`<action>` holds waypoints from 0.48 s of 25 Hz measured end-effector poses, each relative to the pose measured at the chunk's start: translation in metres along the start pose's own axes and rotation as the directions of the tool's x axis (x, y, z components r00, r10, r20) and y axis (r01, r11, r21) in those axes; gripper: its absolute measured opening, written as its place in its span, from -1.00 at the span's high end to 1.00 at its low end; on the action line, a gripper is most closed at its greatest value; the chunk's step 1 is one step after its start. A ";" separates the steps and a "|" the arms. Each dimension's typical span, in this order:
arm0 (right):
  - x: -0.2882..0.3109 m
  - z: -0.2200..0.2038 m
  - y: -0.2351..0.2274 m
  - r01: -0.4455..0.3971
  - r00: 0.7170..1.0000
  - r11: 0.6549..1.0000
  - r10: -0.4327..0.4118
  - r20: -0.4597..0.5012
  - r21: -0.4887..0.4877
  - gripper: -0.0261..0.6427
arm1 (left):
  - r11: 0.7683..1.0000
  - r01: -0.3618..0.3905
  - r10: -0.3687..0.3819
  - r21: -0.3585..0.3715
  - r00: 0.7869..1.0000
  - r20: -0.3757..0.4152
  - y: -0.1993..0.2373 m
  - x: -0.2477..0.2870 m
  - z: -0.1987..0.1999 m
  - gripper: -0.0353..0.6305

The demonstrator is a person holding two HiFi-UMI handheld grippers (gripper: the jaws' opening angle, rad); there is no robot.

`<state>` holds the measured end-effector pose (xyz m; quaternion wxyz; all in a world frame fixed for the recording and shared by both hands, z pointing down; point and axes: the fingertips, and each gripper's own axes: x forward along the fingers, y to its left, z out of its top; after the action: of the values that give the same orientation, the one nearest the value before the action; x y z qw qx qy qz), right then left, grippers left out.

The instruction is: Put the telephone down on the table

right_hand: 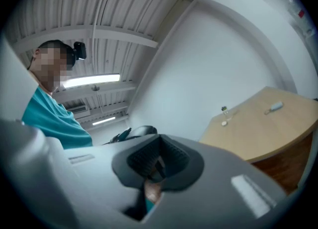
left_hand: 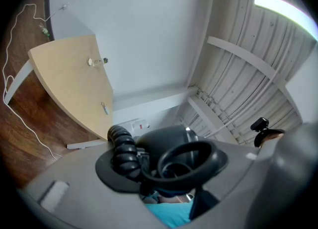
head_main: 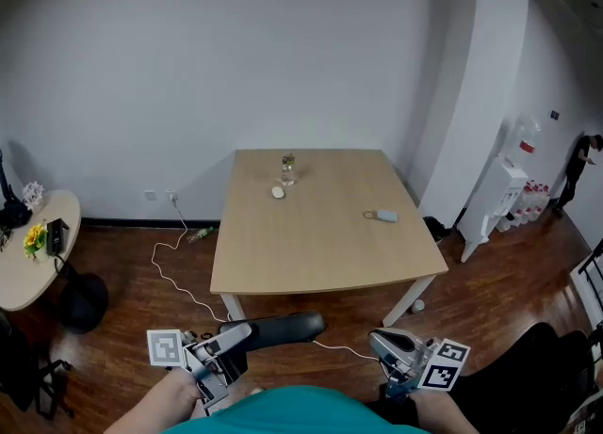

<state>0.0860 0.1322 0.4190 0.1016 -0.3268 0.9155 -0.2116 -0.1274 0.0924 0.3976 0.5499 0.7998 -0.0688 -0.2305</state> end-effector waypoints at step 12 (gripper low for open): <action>0.114 0.040 -0.054 0.093 0.996 0.996 -0.093 0.013 0.008 0.92 | 0.999 -0.023 0.020 -0.032 0.995 -0.093 0.056 0.012 0.136 -0.01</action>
<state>0.0418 0.0083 0.4022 0.0989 -0.3702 0.8977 -0.2173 -0.1696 -0.0486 0.4058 0.5682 0.7997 -0.0478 -0.1882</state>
